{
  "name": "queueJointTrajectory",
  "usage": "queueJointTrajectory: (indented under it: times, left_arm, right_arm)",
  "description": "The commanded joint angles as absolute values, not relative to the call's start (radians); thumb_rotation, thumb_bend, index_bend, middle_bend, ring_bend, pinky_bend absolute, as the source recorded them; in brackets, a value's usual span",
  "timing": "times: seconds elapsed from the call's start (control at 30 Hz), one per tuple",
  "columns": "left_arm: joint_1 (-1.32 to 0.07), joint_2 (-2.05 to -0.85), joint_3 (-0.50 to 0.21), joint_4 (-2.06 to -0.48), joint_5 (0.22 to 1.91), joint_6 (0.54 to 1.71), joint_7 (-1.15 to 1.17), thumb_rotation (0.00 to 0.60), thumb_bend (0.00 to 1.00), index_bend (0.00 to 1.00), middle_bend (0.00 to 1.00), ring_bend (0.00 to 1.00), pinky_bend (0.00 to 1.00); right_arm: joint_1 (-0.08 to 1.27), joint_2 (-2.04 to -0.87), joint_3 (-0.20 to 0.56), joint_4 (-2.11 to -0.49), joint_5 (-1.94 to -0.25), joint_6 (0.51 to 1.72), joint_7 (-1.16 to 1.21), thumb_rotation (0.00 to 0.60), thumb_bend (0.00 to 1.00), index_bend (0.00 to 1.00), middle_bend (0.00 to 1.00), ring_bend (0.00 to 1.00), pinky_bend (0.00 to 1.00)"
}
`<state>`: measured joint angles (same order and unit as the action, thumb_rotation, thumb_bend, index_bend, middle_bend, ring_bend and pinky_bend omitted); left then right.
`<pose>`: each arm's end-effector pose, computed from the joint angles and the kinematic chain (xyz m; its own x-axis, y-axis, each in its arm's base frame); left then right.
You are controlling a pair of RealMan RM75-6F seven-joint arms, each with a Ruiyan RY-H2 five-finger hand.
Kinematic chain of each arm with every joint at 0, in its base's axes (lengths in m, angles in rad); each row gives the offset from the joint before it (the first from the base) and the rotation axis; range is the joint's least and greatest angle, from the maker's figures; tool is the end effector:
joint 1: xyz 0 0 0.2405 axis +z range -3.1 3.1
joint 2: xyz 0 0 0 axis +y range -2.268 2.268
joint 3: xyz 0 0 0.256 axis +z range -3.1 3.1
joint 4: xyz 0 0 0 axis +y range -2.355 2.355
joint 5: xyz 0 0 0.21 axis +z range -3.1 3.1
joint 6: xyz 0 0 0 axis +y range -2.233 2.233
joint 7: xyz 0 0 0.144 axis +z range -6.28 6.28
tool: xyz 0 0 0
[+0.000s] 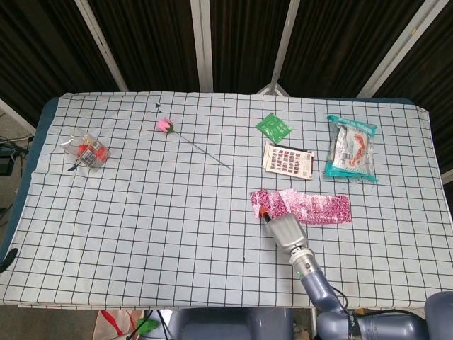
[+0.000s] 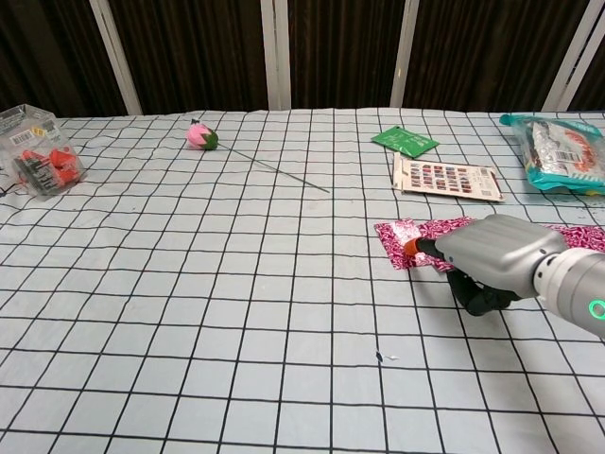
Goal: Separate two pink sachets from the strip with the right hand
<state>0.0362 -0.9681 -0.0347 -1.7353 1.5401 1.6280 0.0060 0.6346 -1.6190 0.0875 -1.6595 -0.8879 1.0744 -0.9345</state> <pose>-0.3029 0.1397 0.2090 0.4322 -0.0755 0.8986 0.9016 0.0582 -0.4287 -0.1667 -0.2751 -0.0491 0.6959 -0.3264 0.6397 -0.7172 -0.3620 0.5955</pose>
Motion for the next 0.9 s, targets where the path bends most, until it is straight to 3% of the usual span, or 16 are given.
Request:
queueJointTrajectory:
  times: [0.03, 0.9]
  left_arm:
    - [0.037, -0.967, -0.035, -1.735, 1.541, 1.630, 0.002, 0.600, 0.38, 0.18, 0.05, 0.00, 0.12]
    - [0.042, -0.949, -0.037, -1.719, 1.540, 1.639, -0.066, 0.600, 0.38, 0.18, 0.05, 0.00, 0.12]
  right_arm:
    - [0.640, -1.627, 0.085, -1.665, -0.884, 1.081, -0.942, 0.600, 0.84, 0.13, 0.80, 0.80, 0.66]
    - [0.716, -1.734, 0.080, -1.709, -0.841, 1.143, -1.052, 0.600, 0.84, 0.13, 0.80, 0.80, 0.66]
